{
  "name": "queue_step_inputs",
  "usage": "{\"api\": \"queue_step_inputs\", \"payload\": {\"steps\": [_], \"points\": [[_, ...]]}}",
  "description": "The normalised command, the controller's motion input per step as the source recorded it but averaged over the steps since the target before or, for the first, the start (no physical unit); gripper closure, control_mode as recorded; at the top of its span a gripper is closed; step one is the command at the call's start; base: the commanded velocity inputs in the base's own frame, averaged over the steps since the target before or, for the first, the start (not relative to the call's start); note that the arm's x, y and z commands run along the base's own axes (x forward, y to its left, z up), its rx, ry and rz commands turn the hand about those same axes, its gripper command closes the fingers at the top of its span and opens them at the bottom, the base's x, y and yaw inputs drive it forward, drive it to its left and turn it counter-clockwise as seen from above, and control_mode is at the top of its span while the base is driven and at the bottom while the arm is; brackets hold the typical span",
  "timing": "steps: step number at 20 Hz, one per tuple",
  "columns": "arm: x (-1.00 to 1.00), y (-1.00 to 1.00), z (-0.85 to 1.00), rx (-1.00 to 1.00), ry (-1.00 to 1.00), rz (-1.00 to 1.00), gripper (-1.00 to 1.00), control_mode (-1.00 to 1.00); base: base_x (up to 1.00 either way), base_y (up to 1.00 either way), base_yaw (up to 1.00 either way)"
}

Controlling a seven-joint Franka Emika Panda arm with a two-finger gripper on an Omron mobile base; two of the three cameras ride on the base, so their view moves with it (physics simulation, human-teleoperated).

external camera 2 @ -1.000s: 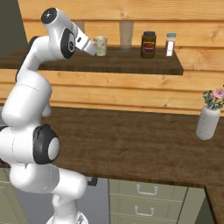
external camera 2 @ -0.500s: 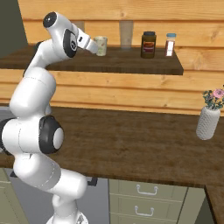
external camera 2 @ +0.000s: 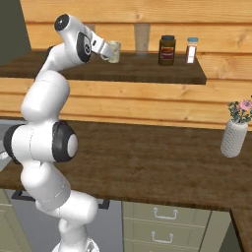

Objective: Gather all objects into one cabinet and sort the glasses and bowls to opposite sides.

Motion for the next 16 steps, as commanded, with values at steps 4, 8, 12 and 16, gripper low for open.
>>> {"api": "queue_step_inputs", "payload": {"steps": [4,8,12,16], "points": [[0.09,0.0,-0.1,0.0,0.02,0.0,-1.0,-1.0,0.0,0.0,0.0],[0.23,0.0,-0.11,-0.01,0.02,-0.01,-1.0,-1.0,0.0,0.0,0.0],[0.36,0.0,-0.03,-0.01,0.0,-0.02,-1.0,-1.0,0.0,0.0,0.0],[0.41,0.0,0.0,0.0,0.01,-0.03,-1.0,-1.0,0.0,0.0,0.0]]}}
